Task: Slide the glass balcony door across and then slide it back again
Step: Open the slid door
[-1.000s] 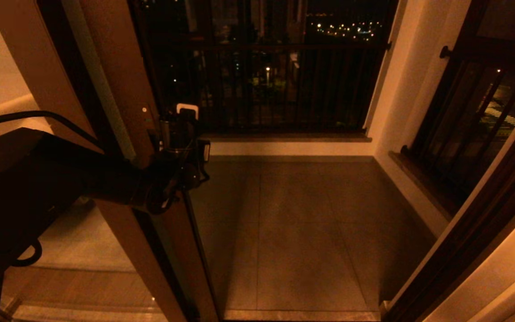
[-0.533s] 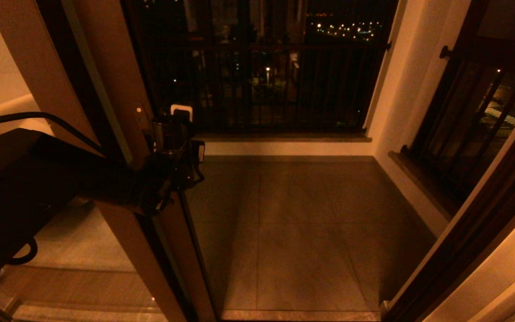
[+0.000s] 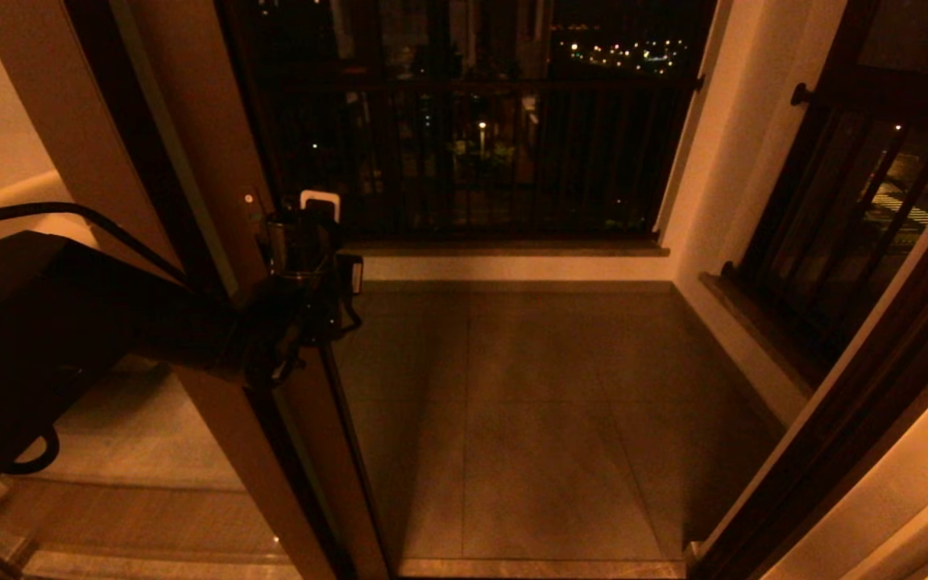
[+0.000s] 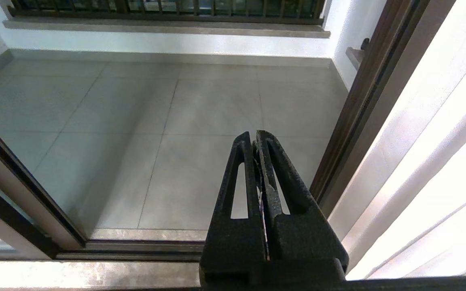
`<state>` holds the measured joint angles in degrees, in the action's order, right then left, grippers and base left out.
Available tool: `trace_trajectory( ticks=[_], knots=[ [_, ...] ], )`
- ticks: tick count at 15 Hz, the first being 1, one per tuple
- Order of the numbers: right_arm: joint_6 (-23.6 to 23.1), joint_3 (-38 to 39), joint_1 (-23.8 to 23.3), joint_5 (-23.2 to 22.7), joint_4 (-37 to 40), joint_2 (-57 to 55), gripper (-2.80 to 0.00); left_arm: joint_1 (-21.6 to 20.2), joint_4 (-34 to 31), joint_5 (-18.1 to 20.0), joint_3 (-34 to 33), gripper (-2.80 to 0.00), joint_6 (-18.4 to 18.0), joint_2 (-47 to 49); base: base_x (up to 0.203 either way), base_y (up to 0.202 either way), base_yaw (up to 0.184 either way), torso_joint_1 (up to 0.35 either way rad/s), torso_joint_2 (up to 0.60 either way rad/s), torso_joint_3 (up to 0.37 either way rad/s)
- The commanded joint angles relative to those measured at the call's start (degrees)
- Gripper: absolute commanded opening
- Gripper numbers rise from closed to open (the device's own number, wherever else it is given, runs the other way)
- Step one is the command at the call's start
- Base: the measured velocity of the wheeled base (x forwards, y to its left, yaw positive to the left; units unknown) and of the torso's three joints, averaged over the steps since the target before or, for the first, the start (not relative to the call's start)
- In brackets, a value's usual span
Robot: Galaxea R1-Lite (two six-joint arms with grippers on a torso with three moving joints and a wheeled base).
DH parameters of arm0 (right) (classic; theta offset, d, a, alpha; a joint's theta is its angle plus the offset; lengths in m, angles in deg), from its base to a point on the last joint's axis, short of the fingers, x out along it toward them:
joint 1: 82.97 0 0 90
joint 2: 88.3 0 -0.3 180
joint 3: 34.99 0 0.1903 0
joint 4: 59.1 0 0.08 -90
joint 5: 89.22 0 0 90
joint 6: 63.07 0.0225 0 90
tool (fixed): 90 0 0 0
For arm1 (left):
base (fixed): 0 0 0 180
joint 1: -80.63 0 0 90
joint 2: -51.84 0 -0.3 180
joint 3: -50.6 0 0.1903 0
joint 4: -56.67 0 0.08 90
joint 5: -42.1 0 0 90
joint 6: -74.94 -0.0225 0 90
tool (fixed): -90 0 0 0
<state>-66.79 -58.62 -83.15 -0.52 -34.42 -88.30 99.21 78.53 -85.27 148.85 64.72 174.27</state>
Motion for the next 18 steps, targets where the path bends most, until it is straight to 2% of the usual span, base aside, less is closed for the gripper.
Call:
trace_trajectory(
  ticks=[1, 18],
  knots=[
    [-0.06, 0.00, -0.06, -0.02, 0.00, -0.09, -2.80, -0.30, 0.21, -0.42, -0.09, -2.80, -0.06, 0.09, 0.000, 0.000, 0.000, 0.000, 0.00, 0.000],
    [-0.06, 0.00, -0.08, -0.02, 0.00, -0.09, -2.80, -2.05, 0.50, -0.33, -0.88, -2.80, -0.06, 0.00, 0.000, 0.000, 0.000, 0.000, 0.00, 0.000]
  ],
)
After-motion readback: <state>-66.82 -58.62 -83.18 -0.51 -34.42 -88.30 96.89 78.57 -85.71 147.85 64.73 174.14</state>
